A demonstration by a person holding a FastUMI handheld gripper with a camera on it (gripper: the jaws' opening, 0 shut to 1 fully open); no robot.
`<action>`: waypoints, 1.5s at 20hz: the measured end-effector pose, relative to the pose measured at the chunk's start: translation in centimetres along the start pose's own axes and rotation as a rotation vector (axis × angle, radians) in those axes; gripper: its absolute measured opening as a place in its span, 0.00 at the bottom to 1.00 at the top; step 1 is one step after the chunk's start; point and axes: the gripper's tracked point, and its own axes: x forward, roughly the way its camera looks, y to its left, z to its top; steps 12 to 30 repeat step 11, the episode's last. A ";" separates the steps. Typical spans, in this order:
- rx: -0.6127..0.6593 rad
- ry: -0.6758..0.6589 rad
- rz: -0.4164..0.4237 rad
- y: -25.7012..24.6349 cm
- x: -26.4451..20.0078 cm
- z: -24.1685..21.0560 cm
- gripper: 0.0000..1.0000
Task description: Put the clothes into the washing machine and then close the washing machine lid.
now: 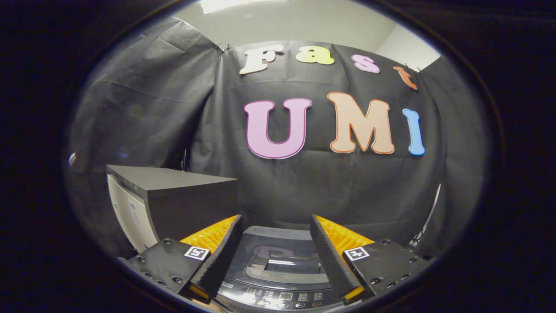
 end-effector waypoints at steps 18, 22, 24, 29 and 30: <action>0.063 0.000 -0.079 -6.7 -3.6 -3.0 0.97; 0.063 0.000 -0.079 -6.7 -3.6 -3.0 0.97; 0.063 0.000 -0.079 -6.7 -3.6 -3.0 0.97; 0.063 0.000 -0.079 -6.7 -3.6 -3.0 0.97; 0.063 0.000 -0.079 -6.7 -3.6 -3.0 0.97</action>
